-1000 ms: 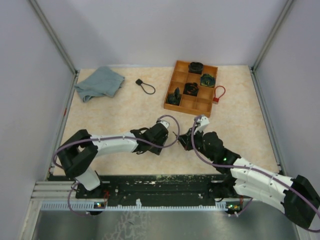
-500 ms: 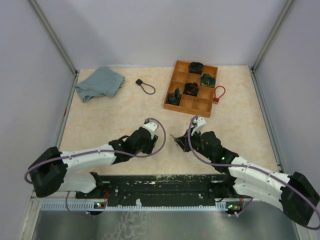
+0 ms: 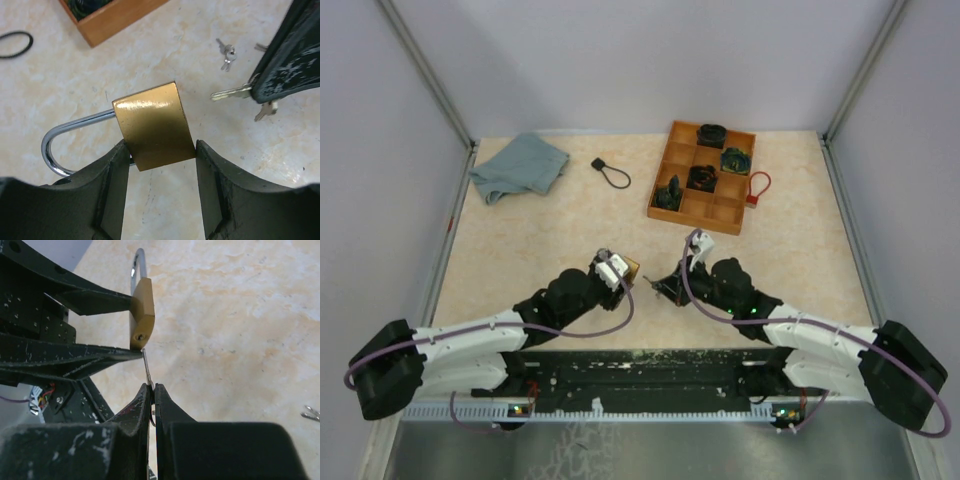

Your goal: Unlock with the key

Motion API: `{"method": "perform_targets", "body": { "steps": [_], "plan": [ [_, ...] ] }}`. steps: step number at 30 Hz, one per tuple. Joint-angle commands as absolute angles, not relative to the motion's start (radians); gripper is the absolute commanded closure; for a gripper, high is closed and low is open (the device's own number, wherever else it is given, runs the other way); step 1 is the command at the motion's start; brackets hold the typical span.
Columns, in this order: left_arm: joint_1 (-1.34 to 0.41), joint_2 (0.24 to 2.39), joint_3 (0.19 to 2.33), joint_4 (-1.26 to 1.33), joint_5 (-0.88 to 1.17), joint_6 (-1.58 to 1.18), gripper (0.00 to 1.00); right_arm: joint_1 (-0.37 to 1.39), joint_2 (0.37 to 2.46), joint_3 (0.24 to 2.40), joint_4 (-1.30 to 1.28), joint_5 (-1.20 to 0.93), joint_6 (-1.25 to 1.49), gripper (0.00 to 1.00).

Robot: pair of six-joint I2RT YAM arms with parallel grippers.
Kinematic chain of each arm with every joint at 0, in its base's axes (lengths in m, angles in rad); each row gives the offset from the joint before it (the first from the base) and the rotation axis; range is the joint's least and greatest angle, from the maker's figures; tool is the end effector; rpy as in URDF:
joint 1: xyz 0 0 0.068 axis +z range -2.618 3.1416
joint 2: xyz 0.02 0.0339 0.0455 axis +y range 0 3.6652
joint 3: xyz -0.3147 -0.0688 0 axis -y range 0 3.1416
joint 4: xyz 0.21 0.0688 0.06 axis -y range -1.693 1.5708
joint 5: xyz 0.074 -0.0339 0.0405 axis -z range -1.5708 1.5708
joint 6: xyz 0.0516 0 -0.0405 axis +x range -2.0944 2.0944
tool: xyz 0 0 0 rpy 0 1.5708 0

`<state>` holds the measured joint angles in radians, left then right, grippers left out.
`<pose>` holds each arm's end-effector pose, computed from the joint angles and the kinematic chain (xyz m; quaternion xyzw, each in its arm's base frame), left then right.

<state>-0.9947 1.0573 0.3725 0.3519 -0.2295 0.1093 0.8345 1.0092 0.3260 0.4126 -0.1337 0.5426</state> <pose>0.1098 -0.1474 0.2607 0.3677 0.7238 -0.1626 0.5607 0.1116 0.1334 0.2604 -0.1555 0.7799 0.4248 0.4325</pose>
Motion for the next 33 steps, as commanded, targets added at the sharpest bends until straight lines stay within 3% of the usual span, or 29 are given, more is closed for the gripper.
{"method": "perform_targets", "body": {
  "steps": [1, 33],
  "plan": [
    [-0.991, 0.999, 0.354, 0.559, -0.100, 0.253, 1.00, 0.848, 1.029, 0.384, 0.542, -0.194, 0.559, 1.00],
    [-0.992, 0.963, 0.327, 0.606, -0.040, 0.327, 1.00, 0.850, 1.009, 0.380, 0.584, -0.222, 0.584, 1.00]
  ]
}}
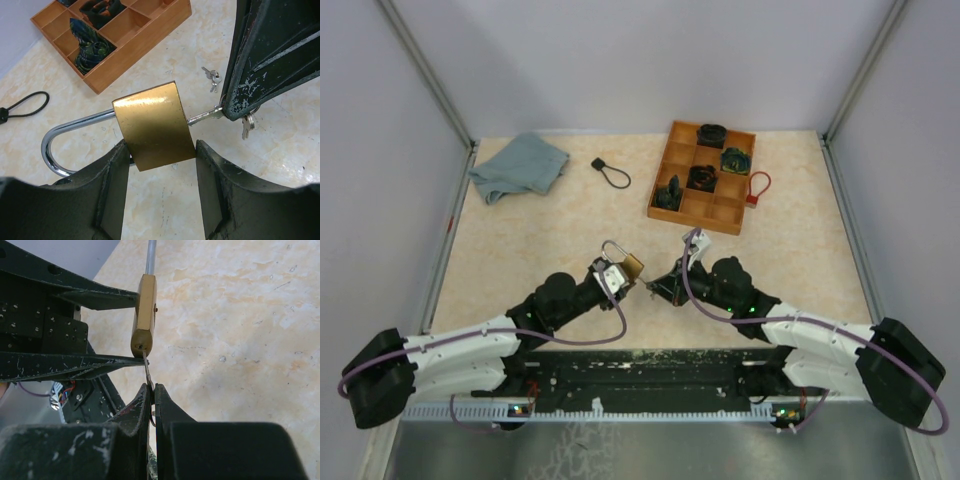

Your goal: Unlock with the key

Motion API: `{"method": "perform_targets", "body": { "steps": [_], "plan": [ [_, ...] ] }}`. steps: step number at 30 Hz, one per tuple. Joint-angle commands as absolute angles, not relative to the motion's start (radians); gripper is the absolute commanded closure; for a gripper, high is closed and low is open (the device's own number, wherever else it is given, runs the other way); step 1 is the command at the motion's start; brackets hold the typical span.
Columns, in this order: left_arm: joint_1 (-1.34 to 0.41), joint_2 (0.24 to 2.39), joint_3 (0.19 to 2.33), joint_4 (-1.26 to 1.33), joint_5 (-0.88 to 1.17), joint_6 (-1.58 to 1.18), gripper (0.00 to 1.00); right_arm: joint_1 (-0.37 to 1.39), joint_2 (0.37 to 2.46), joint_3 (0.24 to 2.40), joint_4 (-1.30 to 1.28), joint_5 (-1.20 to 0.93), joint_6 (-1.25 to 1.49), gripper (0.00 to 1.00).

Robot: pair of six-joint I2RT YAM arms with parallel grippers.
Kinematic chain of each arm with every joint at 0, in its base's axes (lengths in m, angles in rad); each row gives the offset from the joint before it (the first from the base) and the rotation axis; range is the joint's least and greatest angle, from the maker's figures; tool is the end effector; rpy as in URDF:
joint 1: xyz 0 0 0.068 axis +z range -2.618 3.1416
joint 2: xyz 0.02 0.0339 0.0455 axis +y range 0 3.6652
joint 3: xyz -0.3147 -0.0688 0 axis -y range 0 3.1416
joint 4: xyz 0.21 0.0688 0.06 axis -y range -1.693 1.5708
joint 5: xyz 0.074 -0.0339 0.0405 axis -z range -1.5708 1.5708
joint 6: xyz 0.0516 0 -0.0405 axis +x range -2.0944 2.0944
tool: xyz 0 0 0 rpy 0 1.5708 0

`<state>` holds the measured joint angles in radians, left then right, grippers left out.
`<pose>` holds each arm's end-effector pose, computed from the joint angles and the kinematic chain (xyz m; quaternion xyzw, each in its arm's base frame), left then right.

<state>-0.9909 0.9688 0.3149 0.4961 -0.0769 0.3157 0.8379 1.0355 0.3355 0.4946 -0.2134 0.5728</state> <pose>0.0958 -0.1391 0.2730 0.4422 0.6187 -0.1873 0.6218 0.1127 0.1415 0.2694 -0.1686 0.7558 0.4696 0.4240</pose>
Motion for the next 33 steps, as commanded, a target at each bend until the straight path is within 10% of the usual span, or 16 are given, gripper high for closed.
{"method": "perform_targets", "body": {
  "steps": [1, 33],
  "plan": [
    [-0.992, 0.964, 0.328, 0.606, -0.041, 0.327, 1.00, 0.850, 1.006, 0.378, 0.585, -0.219, 0.585, 1.00],
    [-1.006, 0.944, 0.296, 0.645, 0.017, 0.369, 1.00, 0.850, 1.002, 0.413, 0.501, -0.175, 0.610, 1.00]
  ]
}}
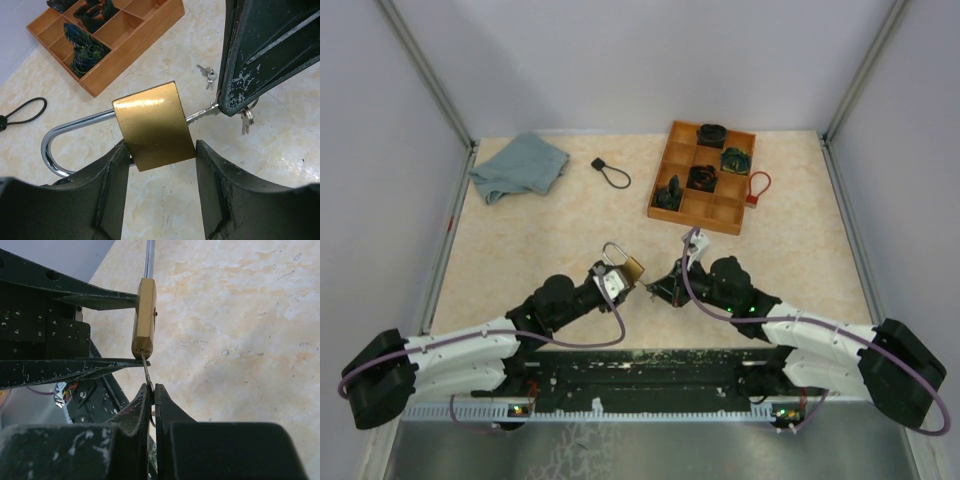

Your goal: Unlock with the key

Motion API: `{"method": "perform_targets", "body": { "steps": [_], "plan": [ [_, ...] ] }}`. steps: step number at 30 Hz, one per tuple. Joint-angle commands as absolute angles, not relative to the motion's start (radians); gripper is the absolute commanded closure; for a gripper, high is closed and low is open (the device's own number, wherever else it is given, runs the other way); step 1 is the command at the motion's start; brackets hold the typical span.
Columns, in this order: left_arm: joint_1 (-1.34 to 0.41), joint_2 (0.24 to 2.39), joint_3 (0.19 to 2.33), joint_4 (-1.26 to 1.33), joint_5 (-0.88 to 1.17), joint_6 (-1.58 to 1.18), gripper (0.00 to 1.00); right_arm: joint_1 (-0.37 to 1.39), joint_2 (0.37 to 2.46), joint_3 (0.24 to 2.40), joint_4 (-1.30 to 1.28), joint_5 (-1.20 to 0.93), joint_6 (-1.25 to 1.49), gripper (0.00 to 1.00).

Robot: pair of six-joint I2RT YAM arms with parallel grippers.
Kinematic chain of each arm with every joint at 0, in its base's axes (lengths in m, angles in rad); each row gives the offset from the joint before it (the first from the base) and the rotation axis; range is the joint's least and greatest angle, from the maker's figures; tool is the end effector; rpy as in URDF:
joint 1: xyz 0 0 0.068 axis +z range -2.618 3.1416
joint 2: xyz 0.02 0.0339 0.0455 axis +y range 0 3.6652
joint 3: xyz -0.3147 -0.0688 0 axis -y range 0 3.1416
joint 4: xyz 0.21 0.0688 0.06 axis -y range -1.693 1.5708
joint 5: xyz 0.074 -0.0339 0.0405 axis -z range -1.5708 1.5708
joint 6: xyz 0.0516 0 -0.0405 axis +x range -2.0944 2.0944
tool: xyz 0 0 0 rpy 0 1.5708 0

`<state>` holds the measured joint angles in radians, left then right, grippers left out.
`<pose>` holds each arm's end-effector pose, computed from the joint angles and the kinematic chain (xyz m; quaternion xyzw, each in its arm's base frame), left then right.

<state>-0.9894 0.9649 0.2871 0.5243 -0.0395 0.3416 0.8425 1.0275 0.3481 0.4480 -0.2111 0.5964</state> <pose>0.0929 -0.1377 0.2680 0.4586 0.6050 -0.1929 0.6216 0.1114 0.1412 0.2691 -0.1606 0.7657 0.4689 0.4099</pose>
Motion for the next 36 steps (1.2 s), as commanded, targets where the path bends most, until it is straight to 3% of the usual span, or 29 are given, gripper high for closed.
{"method": "perform_targets", "body": {
  "steps": [1, 9, 26, 36],
  "plan": [
    [-1.011, 0.944, 0.295, 0.649, 0.008, 0.371, 1.00, 0.850, 1.003, 0.415, 0.506, -0.177, 0.612, 1.00],
    [-1.063, 1.002, 0.313, 0.679, -0.074, 0.372, 1.00, 0.851, 1.031, 0.414, 0.570, -0.186, 0.636, 1.00],
    [-1.113, 1.046, 0.344, 0.700, -0.054, 0.364, 1.00, 0.850, 1.104, 0.408, 0.692, -0.174, 0.646, 1.00],
    [-1.131, 1.028, 0.355, 0.605, -0.060, 0.351, 1.00, 0.850, 1.013, 0.409, 0.631, -0.098, 0.567, 1.00]
  ]
}}
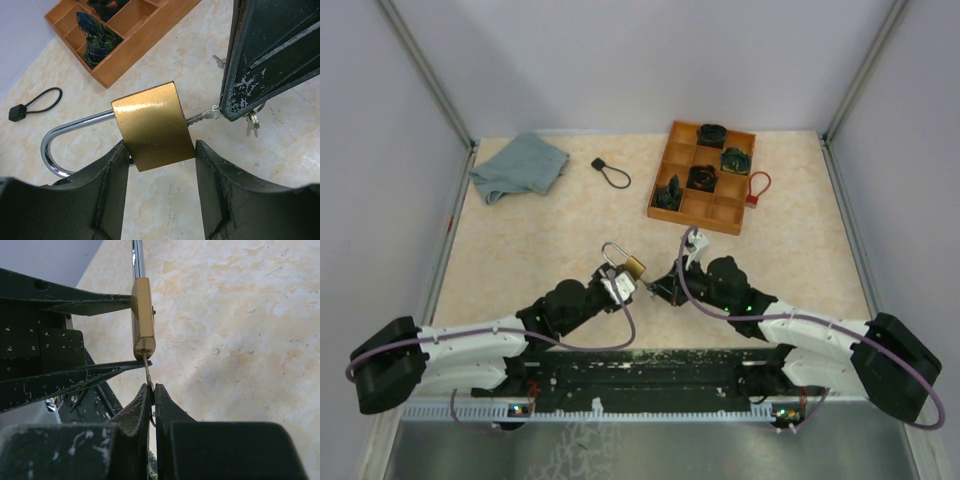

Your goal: Unlock with the key

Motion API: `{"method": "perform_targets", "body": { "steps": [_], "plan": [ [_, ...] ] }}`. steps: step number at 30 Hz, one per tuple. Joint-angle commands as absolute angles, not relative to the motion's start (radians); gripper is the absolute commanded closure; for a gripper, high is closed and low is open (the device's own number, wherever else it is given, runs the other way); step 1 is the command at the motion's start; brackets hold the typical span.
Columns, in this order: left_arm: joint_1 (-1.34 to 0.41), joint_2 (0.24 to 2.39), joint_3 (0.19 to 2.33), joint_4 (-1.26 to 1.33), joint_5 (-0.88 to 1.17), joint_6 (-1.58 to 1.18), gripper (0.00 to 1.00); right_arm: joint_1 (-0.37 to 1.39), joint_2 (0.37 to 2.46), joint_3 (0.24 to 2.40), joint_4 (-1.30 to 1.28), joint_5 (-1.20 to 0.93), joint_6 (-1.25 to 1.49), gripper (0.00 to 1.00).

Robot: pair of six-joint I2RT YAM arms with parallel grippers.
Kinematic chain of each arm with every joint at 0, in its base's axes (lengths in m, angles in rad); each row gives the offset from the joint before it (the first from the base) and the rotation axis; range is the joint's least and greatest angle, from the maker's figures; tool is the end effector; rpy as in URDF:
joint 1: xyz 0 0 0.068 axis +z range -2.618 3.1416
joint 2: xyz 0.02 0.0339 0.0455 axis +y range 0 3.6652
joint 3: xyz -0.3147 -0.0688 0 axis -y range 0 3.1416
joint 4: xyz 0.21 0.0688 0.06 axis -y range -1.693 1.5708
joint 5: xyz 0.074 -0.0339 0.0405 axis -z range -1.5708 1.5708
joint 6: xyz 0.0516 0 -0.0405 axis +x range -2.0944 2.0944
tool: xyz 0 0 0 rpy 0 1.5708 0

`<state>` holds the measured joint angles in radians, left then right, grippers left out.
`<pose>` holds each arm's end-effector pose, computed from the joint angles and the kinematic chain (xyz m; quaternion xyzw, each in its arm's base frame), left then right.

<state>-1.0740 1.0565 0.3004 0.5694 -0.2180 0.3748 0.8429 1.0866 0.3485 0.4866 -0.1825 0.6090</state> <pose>0.0962 -0.1541 0.2640 0.4552 0.6192 -0.1386 0.6246 0.1194 0.1481 0.2641 -0.1473 0.7750 0.4590 0.4086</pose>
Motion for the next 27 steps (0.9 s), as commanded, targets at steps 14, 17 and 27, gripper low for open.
{"method": "perform_targets", "body": {
  "steps": [14, 17, 27],
  "plan": [
    [-1.166, 1.062, 0.382, 0.620, -0.024, 0.366, 1.00, 0.841, 1.107, 0.465, 0.725, -0.256, 0.646, 1.00],
    [-1.185, 1.077, 0.385, 0.623, -0.042, 0.389, 1.00, 0.839, 1.114, 0.462, 0.771, -0.273, 0.665, 1.00],
    [-1.192, 1.015, 0.377, 0.532, -0.040, 0.415, 1.00, 0.766, 0.962, 0.489, 0.500, -0.206, 0.453, 1.00]
  ]
}}
